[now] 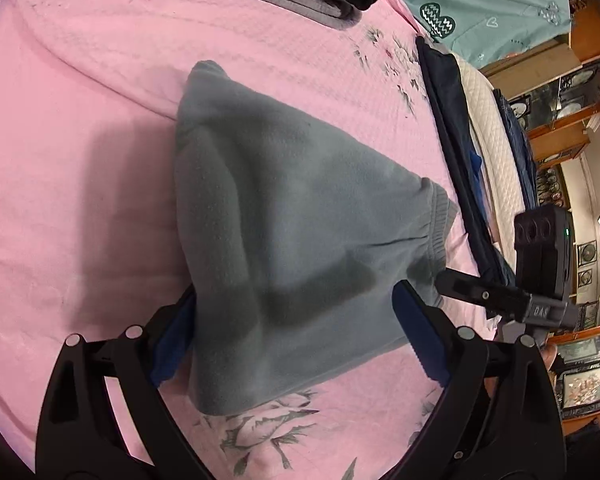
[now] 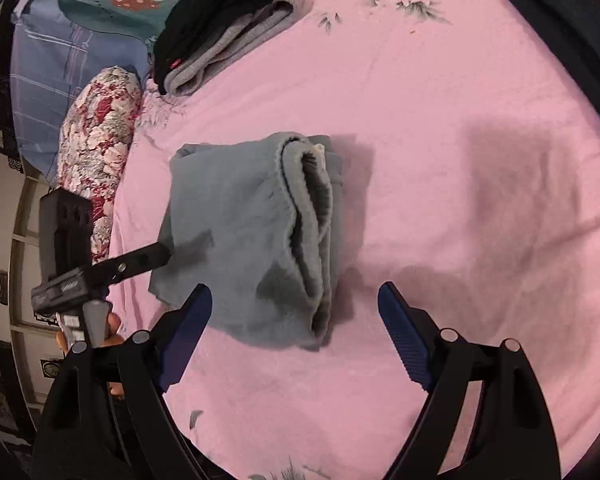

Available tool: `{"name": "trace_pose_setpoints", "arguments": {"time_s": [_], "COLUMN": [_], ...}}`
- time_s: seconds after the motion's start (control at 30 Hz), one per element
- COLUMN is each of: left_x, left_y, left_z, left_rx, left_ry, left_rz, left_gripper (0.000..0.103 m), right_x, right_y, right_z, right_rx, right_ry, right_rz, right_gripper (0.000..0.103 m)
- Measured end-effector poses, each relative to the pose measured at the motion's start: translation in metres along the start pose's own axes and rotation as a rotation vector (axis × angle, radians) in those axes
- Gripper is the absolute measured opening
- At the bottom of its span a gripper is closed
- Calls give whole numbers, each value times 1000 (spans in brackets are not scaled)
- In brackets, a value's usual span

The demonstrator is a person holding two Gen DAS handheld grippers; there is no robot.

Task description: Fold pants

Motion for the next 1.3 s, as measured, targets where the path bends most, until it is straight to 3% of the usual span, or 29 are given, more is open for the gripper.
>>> {"name": "trace_pose_setpoints", "arguments": {"time_s": [0.13, 0.2, 0.23, 0.27, 0.3, 0.33, 0.4, 0.53, 0.77, 0.9, 1.03, 1.17, 1.3], "left_x": [1, 1, 0, 0, 0, 0, 2, 9, -2, -43, -128, -224, -291], "left_y": [0, -1, -1, -1, -1, -1, -8, -40, -88, -115, -158, -195, -179], "left_z": [3, 5, 6, 7, 8, 7, 7, 18, 38, 47, 62, 66, 42], "left_rx": [-30, -71, -87, -99, -109, -106, -100, -73, -69, -106, -162, -235, -289], "left_ry": [21, 26, 33, 36, 34, 25, 12, 27, 54, 69, 88, 116, 109], "left_rz": [7, 25, 29, 32, 33, 34, 52, 143, 241, 292, 365, 439, 432], "left_gripper": [89, 62, 57, 42, 32, 32, 25, 23, 22, 22, 22, 22, 22], "right_x": [-12, -13, -14, -15, -16, -17, -17, -11, 2, -23, -76, -166, -254], "right_y": [22, 25, 26, 29, 30, 33, 38, 30, -8, -19, -32, -42, -35], "right_z": [-4, -7, -8, -8, -8, -6, 0, -12, -64, -89, -130, -186, -211], "right_rx": [-14, -13, -33, -82, -97, -90, -111, -89, -42, -19, -19, -5, -5], "right_ry": [24, 17, 22, 28, 28, 29, 40, 0, -166, -232, -313, -392, -416], "right_rz": [-48, -48, -50, -59, -59, -57, -58, -19, 70, 89, 127, 188, 240], "right_gripper": [87, 87, 84, 79, 63, 44, 30, 24, 23, 23, 23, 23, 23]}}
Point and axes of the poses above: each gripper's, at about its wrist camera, not at the fingertips, and y roughly the way its jaws point, z to its right, x to its underside, the point moved 2 cm from there along y, roughly the way its jaws point, and after that the axes turned 8 degrees about -x, right-handed, at the moved point
